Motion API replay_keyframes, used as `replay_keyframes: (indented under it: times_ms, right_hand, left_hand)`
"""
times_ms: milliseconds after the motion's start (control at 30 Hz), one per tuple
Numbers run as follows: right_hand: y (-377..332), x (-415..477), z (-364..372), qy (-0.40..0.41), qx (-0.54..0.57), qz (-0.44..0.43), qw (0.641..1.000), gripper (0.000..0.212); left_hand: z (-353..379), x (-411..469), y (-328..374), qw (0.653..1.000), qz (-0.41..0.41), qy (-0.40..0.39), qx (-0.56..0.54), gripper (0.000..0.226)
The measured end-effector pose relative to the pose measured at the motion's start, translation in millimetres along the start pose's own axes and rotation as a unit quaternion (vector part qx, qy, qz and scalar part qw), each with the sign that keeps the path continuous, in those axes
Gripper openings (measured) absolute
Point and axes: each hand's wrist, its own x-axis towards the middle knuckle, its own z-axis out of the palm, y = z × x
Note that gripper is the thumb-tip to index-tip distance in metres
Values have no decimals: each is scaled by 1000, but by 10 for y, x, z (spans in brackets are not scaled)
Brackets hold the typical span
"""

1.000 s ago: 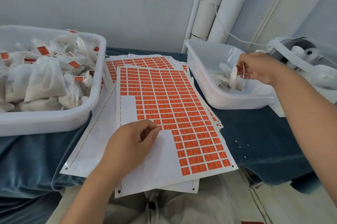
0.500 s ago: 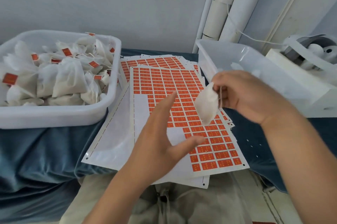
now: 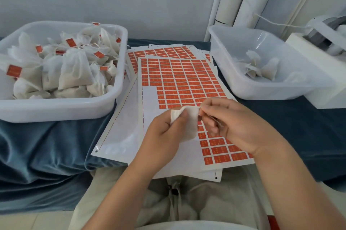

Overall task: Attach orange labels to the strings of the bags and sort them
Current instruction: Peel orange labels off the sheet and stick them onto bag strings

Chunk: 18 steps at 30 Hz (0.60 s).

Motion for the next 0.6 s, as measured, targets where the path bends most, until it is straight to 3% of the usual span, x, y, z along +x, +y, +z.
replay_keyframes:
  times_ms: [200,300,433,600]
  right_hand:
    - [60,29,83,-9,-6,17,1000,39]
    - [91,41,148,-5,26,7,1000,36]
    - [115,59,141,-24,139,-4,990,33]
    - [166,92,125,-40,165,13,985,33]
  left_hand:
    - [-12,23,12,1000,-18,5,-8,20]
    - [-15,38,19,1000,19,12,20,21]
    - [-72,49,46,999,-18,39,8,34]
    - [-86,43,71,999,-46,-6,0,36]
